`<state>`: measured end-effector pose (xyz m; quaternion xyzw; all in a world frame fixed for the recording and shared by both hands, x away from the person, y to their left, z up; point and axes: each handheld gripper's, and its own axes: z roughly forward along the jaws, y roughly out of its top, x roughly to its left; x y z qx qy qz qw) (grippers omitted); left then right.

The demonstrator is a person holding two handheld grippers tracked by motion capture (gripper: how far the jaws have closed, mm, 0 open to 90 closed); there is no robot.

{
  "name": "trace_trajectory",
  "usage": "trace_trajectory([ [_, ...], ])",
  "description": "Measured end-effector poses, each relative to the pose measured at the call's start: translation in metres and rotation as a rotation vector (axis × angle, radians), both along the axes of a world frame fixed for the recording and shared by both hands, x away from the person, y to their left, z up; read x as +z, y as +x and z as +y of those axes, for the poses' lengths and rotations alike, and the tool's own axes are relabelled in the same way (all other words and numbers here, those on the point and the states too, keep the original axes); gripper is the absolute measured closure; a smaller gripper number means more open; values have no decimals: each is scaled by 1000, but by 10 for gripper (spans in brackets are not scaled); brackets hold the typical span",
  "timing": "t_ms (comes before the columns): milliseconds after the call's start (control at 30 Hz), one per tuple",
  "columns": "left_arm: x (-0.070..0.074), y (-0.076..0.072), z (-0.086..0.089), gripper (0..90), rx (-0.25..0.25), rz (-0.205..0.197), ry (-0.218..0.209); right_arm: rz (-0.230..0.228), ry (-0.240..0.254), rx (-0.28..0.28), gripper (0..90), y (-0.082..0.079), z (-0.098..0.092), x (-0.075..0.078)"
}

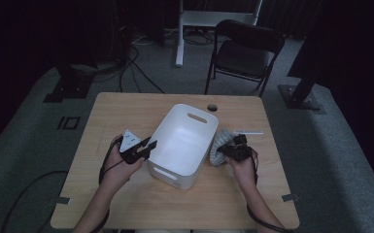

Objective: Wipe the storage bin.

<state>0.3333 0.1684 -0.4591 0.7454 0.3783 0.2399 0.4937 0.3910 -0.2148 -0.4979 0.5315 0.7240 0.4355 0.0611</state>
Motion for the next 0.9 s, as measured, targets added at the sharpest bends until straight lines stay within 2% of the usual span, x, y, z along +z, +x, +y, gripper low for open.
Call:
trace_trajectory([
  [200,4,-11,-2,707,-8,4,20,-23,7,-8,766,-12,-14,11],
  [300,5,-15,-2,702,-13,10,-1,-31,16,-17,766,-16,-20,16],
  [333,6,-21,-1,701,-21,15,-4,-32,20,-17,765,-18,-22,17],
  [433,8,-27,0,676,-32,22,-14,-35,26,-19,765,-20,-24,18],
  [633,10,-39,-3,668,-43,9,6,-30,32,-22,765,-23,-25,15],
  [900,11,-52,-8,666,-83,42,-29,-29,38,-11,765,-25,-23,14],
])
